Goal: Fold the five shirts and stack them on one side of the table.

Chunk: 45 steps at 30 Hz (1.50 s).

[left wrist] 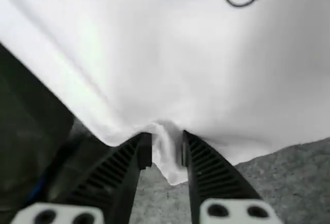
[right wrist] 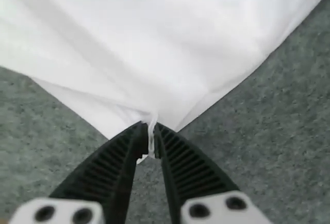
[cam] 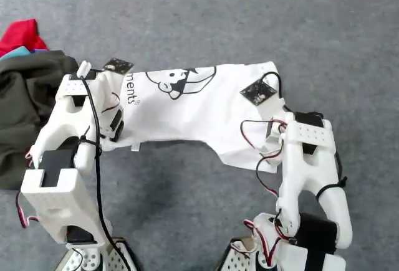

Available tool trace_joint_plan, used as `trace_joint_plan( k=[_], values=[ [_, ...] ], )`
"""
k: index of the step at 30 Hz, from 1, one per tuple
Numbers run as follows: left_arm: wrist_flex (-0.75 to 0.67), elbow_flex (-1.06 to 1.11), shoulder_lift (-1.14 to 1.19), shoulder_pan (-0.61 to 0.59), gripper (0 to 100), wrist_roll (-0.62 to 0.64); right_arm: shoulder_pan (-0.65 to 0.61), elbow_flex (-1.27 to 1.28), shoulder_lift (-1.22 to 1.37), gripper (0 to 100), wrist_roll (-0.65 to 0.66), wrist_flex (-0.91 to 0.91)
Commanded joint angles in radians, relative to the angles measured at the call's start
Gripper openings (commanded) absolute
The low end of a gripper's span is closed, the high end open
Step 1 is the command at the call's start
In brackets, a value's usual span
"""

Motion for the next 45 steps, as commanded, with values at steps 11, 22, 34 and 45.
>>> trace_joint_plan(
  k=[11,22,34,45],
  values=[
    [0.233,-0.145,-0.044,-0.111,23,0.014,-0.006,-0.111,-0.033,30.7,0.115,0.138],
    [0.453,-0.438,-0.038,-0.209,23,-0.025,-0.008,-0.423,-0.027,30.7,0.149,0.341],
    [0.098,-0.596,0.221,-0.002,3,0.362,-0.180,-0.800,0.410,1.6,-0.258,0.143],
    [-0.032,-0.866,0.545,-0.048,3,0.443,-0.101,-1.406,1.096,1.4,-0.347,0.163]
  ],
)
